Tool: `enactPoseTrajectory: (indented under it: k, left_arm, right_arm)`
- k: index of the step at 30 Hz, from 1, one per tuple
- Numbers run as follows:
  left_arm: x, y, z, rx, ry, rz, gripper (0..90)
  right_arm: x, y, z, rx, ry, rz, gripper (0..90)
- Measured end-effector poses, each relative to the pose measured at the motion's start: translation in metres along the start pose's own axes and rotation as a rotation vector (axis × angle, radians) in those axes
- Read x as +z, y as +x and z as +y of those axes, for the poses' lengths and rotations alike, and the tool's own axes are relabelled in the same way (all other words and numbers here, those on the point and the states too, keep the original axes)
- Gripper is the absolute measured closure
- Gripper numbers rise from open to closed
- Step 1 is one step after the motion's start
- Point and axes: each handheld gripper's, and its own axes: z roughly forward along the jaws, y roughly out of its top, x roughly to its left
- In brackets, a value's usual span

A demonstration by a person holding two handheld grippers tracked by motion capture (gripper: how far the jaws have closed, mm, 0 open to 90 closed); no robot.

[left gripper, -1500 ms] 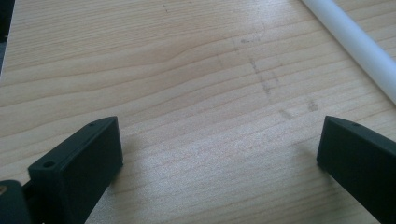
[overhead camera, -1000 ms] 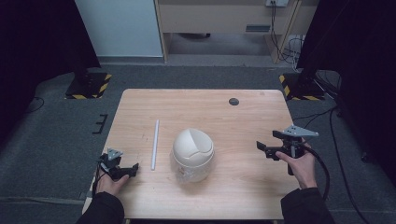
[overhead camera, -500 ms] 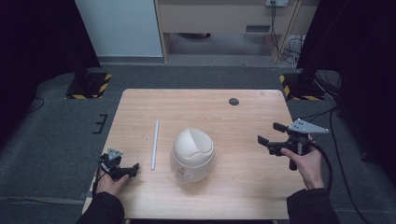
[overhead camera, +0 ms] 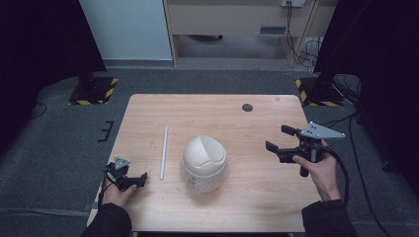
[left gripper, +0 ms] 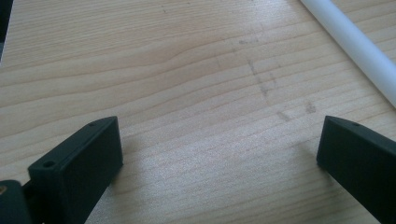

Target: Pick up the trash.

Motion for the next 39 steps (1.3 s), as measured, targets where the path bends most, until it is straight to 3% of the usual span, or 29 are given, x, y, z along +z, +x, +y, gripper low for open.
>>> enactPoseTrajectory:
  k: [17, 24, 39]
  left_arm:
    - [0.0, -0.001, 0.0, 0.0, 0.0, 0.001, 0.0]
    - [0.0, -0.001, 0.0, 0.0, 0.0, 0.001, 0.0]
    - [0.0, -0.001, 0.0, 0.001, 0.0, 0.0, 0.0]
  right_arm:
    - [0.024, 0.023, 0.022, -0.062, -0.003, 0.098, 11.2]
    - [0.042, 0.037, 0.034, -0.077, -0.006, 0.163, 11.3]
    - [0.082, 0.07, 0.029, -0.1, 0.058, 0.284, 12.6]
